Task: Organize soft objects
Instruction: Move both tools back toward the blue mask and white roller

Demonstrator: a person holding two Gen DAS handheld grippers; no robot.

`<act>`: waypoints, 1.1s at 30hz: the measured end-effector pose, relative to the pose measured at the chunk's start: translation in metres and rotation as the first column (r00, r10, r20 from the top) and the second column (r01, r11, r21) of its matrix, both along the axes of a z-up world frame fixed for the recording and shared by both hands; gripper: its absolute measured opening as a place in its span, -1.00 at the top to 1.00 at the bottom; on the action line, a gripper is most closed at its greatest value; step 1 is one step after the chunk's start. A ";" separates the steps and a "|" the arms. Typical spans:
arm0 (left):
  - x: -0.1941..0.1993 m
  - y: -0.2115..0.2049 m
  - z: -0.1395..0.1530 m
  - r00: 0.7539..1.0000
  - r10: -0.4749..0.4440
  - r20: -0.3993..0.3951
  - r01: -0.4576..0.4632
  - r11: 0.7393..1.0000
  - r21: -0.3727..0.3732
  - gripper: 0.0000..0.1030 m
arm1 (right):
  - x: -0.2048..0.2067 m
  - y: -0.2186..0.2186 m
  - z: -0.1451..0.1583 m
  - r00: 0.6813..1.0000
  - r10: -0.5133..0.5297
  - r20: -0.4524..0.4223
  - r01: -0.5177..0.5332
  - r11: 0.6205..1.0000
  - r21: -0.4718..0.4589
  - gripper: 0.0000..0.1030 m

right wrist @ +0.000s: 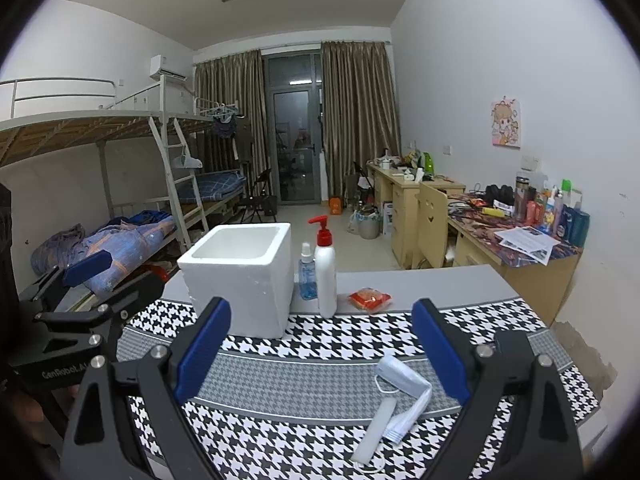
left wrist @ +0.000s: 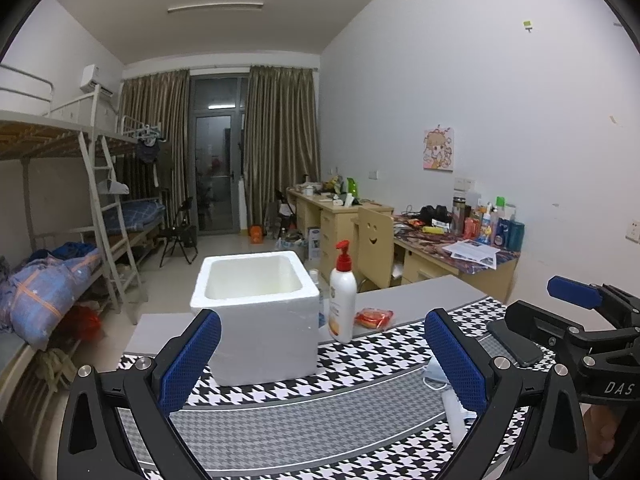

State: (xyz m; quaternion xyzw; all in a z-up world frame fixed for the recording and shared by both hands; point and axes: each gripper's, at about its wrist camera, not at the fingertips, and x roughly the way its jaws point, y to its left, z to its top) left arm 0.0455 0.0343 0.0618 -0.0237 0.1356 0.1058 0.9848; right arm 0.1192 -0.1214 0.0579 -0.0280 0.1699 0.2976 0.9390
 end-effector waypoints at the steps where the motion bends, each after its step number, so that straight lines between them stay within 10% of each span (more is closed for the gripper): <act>1: 0.001 -0.001 0.000 1.000 0.000 0.000 0.000 1.000 0.000 -0.98 | 0.000 -0.002 -0.001 1.000 -0.004 0.000 0.004 1.000 -0.003 -0.83; 33: 0.025 -0.051 -0.026 0.991 -0.126 -0.045 0.124 0.992 -0.036 -0.98 | 0.015 -0.050 -0.027 0.988 -0.146 -0.050 0.145 0.989 -0.021 -0.83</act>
